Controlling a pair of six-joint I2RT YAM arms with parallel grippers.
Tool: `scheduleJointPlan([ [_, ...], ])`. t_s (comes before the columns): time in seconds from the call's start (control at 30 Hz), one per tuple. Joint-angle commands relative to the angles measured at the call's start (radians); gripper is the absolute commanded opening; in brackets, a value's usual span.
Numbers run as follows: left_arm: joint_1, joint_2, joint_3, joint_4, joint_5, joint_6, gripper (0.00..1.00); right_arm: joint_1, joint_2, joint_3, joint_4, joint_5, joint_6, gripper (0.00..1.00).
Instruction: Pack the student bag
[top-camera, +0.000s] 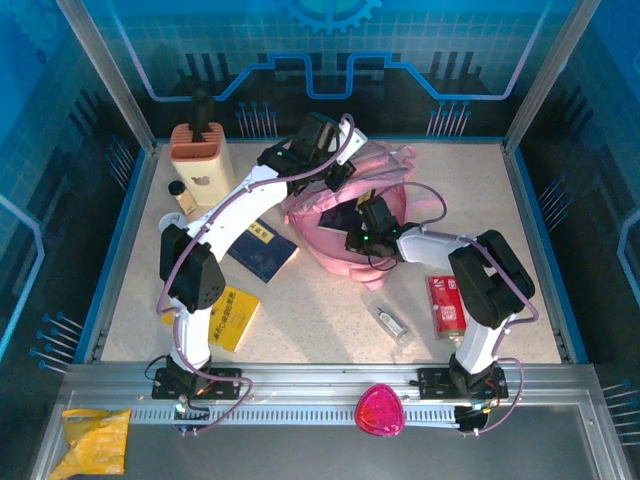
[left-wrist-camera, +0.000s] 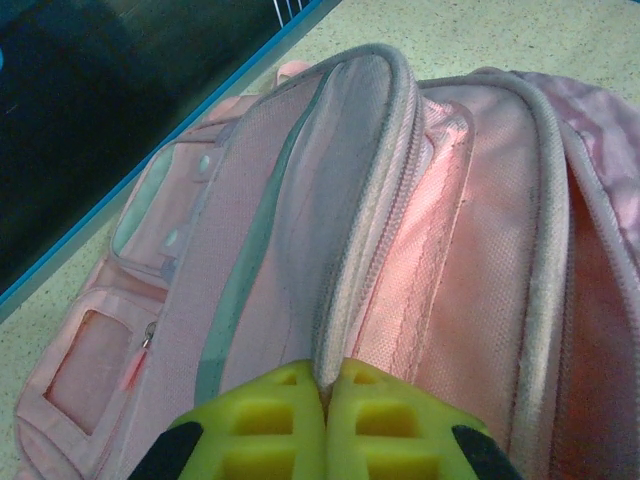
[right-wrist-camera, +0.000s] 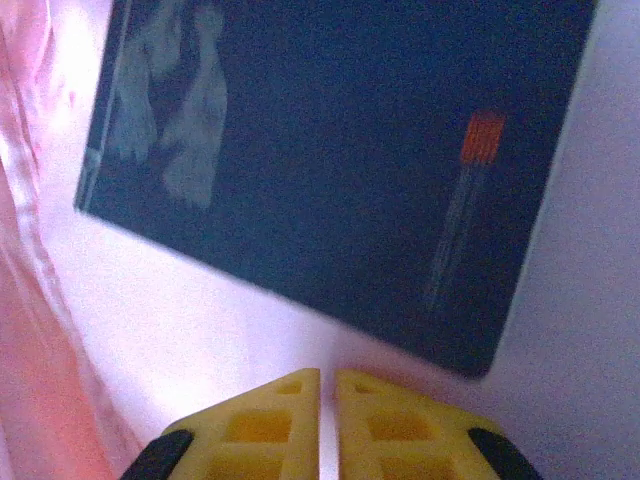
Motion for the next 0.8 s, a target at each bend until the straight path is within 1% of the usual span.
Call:
scheduleJointPlan([
  [0.0, 0.005, -0.066, 0.022, 0.084, 0.036, 0.014, 0.0, -0.051, -0.011, 0.018, 0.027, 0.109, -0.011, 0.1],
  [0.1, 0.005, -0.07, 0.015, 0.094, 0.042, 0.008, 0.0, -0.09, -0.018, -0.007, 0.093, 0.119, -0.033, 0.09],
  [0.27, 0.007, -0.059, 0.022, 0.092, 0.038, 0.008, 0.0, -0.145, -0.033, -0.002, 0.072, 0.141, -0.044, 0.09],
  [0.37, 0.01, -0.055, 0.022, 0.091, 0.036, 0.008, 0.0, -0.15, -0.062, -0.013, 0.076, 0.116, -0.066, 0.1],
  [0.47, 0.009, -0.049, 0.024, 0.092, 0.036, 0.004, 0.0, -0.124, -0.115, -0.035, 0.056, 0.087, -0.105, 0.13],
  [0.53, 0.01, -0.045, 0.026, 0.091, 0.038, -0.001, 0.0, -0.108, -0.192, -0.082, 0.058, 0.069, -0.122, 0.18],
  [0.6, 0.011, -0.041, 0.027, 0.087, 0.04, -0.004, 0.0, -0.109, -0.27, -0.128, 0.054, 0.016, -0.141, 0.23],
  [0.67, 0.009, -0.037, 0.029, 0.079, 0.047, -0.016, 0.0, -0.108, -0.357, -0.161, 0.001, -0.011, -0.155, 0.27],
  [0.77, 0.009, -0.027, 0.027, 0.069, 0.054, -0.043, 0.0, -0.107, -0.507, -0.206, -0.11, -0.003, -0.178, 0.34],
])
